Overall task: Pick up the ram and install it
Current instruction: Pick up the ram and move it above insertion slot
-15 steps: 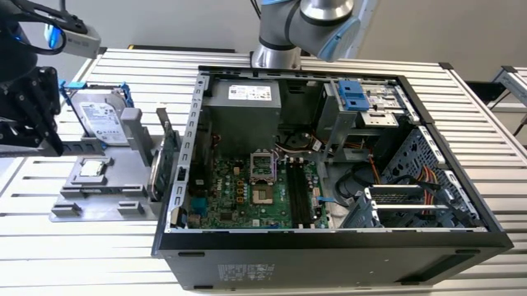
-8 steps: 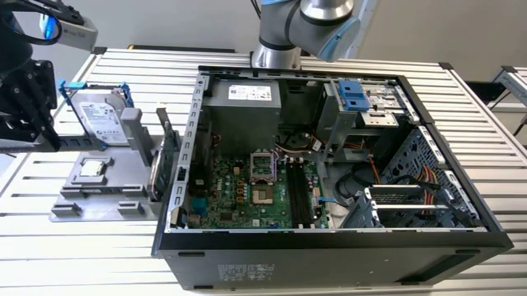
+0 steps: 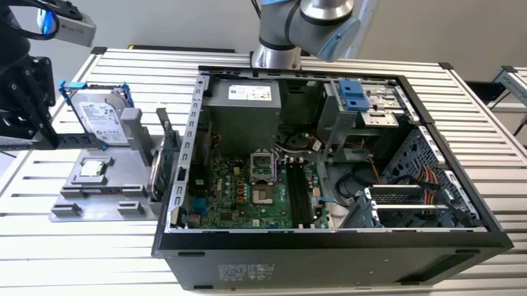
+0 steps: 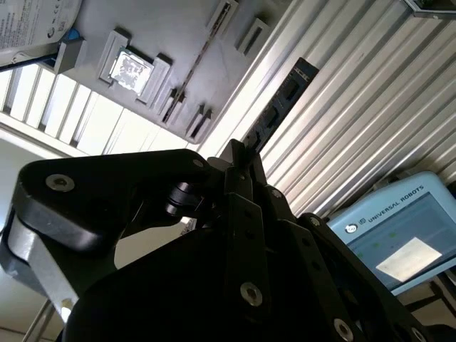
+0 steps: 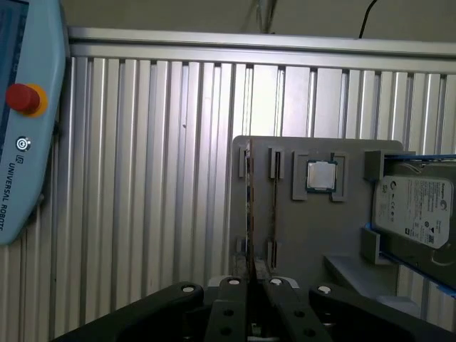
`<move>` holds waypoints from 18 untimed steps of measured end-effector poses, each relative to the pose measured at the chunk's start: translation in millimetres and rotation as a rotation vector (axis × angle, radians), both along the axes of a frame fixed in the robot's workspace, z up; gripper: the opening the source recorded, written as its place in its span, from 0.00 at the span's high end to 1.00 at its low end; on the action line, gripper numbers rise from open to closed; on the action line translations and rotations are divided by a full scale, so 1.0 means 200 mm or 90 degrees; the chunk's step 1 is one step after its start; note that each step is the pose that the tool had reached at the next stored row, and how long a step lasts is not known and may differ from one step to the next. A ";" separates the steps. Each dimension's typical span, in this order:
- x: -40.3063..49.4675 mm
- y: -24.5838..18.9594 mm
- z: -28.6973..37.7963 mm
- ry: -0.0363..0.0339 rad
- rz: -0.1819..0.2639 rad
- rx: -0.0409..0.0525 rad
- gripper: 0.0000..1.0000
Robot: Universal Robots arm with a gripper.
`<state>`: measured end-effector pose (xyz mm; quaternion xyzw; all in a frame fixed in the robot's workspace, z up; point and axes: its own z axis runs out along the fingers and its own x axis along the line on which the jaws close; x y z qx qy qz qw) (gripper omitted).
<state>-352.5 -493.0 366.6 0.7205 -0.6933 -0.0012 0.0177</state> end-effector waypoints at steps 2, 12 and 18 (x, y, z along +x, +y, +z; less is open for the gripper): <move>0.000 0.000 0.000 0.0001 0.000 -0.0001 1.00; 0.032 0.001 0.001 0.0001 0.000 -0.0002 1.00; 0.079 0.002 0.000 0.0001 0.000 -0.0002 1.00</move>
